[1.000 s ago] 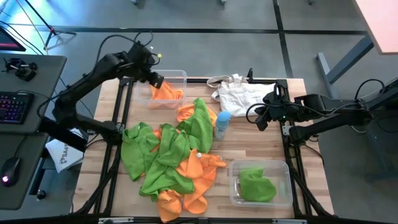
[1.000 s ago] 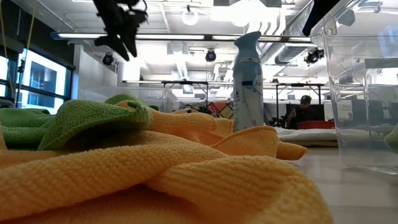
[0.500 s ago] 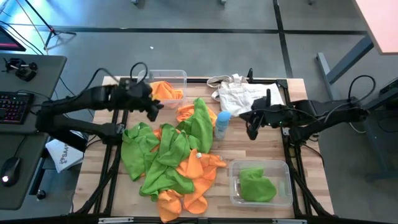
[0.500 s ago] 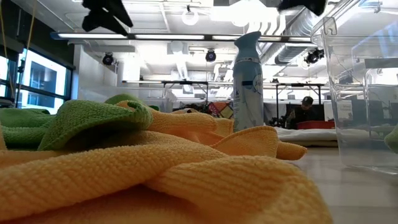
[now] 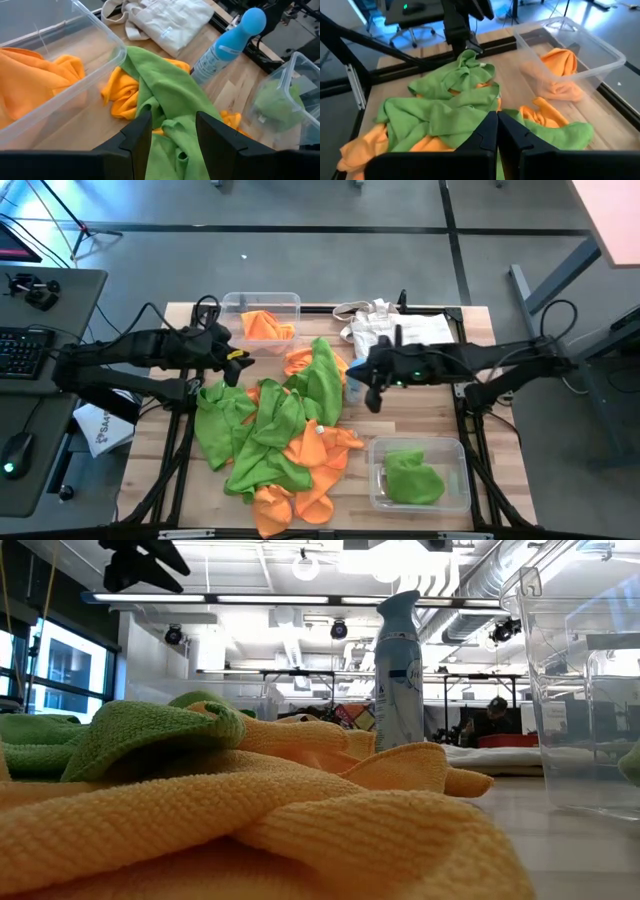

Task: Sort microfiber towel by color & place in baskets
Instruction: Put the green microfiber towel into the bottom transparent bin

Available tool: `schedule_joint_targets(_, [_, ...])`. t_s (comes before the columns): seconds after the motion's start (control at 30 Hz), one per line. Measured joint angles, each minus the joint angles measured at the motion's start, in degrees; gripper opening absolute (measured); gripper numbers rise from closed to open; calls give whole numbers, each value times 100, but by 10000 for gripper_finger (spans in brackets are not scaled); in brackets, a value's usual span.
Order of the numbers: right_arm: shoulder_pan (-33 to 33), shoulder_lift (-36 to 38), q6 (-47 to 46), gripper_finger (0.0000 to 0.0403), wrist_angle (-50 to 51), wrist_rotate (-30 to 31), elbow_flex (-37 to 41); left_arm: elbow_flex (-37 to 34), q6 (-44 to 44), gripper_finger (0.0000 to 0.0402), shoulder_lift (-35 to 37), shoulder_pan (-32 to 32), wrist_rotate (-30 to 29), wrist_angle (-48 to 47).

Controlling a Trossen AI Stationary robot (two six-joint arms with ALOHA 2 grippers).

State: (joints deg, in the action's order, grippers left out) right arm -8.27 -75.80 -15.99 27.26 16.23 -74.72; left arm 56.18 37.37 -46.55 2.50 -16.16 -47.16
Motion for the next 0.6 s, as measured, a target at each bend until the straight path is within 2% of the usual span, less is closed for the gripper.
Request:
schedule_joint_targets(0.3, [205, -980, -240, 0, 1054, 8, -1126, 0, -218, 142, -4, 0, 200, -15])
schedule_joint_targets(0.6, [78, -1501, -838, 0, 1441, -4, -1265, 0, -401, 142, -4, -26, 703, -15])
